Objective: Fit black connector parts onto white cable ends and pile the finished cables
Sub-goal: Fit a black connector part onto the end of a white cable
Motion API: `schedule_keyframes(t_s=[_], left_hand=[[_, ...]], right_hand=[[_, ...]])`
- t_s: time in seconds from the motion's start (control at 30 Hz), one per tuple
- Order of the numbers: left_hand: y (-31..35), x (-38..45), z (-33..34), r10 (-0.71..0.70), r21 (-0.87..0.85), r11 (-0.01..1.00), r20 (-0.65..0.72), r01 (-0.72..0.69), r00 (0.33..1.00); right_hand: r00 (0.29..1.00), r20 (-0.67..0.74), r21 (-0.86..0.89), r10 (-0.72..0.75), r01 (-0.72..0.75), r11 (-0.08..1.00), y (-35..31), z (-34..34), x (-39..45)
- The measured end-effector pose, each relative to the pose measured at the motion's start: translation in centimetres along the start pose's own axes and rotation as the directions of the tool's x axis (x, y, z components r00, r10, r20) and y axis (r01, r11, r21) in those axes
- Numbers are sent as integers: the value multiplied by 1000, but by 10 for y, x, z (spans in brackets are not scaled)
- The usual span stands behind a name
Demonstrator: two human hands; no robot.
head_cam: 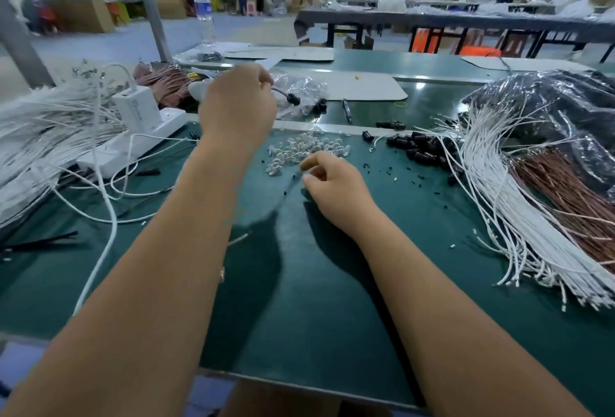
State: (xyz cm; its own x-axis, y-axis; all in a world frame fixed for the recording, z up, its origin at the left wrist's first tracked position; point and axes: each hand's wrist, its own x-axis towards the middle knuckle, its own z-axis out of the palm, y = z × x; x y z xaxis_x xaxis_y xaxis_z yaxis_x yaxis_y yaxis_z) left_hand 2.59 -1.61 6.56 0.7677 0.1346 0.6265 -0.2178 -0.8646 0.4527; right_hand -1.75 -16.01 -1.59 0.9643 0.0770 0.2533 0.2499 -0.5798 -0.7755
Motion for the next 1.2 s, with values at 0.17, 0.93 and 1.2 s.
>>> schedule_keyframes(t_s=[0.17,0.93,1.2], left_hand=[[-62,14,-25,9,152,988,3,-9,1000],[72,-52,66,-17,-526,806,439,272,898],[71,-66,107,-38,-534,721,605,441,795]], right_hand=[[1000,1,-14,-12,12,1000,1,1,1],[918,-389,-336,-84,-56,940,5,-39,3],[826,-546,-522,140,-466,714,45,-95,2]])
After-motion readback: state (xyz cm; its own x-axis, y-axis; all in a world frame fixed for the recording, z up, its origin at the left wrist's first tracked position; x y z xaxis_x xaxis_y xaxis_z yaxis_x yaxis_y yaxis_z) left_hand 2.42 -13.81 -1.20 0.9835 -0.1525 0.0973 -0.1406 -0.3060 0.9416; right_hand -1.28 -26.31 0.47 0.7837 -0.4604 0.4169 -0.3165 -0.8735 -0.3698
